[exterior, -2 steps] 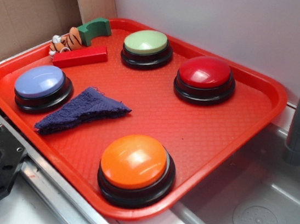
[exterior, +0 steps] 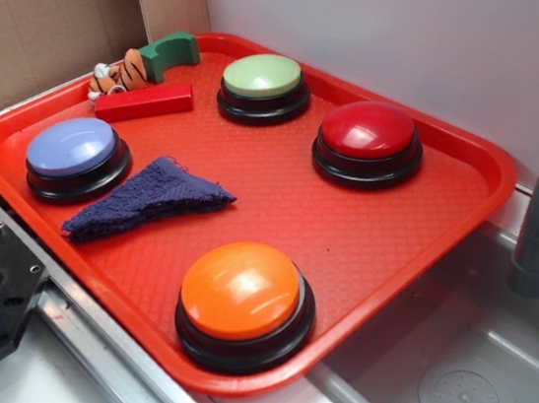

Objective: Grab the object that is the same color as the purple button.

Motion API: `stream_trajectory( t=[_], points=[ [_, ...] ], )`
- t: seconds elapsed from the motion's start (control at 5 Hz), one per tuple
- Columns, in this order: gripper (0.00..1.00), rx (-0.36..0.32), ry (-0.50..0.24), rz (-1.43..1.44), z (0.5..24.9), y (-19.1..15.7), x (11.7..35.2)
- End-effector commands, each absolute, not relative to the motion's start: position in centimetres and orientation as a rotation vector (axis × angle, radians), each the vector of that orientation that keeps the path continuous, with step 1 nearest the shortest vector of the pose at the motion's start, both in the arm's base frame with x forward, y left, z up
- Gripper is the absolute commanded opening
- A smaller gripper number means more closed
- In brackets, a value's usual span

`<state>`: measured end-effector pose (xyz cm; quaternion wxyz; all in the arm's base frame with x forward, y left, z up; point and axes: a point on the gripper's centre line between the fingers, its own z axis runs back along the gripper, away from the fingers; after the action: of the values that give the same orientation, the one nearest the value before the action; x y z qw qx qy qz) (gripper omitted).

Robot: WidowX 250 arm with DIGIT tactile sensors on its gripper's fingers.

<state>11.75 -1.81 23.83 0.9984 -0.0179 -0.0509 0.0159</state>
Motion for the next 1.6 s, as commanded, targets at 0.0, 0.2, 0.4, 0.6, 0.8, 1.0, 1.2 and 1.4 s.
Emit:
stream_trajectory(
  t=[0.0, 0.2, 0.4, 0.6, 0.8, 1.0, 1.2, 1.4],
  points=[
    [1.00, 0.072, -0.177, -0.051, 19.1, -2.3, 15.0],
    [1.00, 0.145, -0.239, -0.136, 14.9, -2.8, 17.1],
    [1.00, 0.179, -0.251, -0.225, 10.4, -2.3, 19.3],
    [1.00, 0.176, -0.258, -0.306, 7.1, -1.8, 20.7],
    [1.00, 0.132, -0.231, -0.402, 4.6, -1.4, 21.8],
    [1.00, 0.021, -0.168, -0.494, 3.1, -1.4, 21.9],
    [1.00, -0.077, -0.140, -0.542, 3.0, -1.7, 21.4],
    [1.00, -0.072, -0.130, -0.543, 2.6, -1.8, 21.3]
  ],
)
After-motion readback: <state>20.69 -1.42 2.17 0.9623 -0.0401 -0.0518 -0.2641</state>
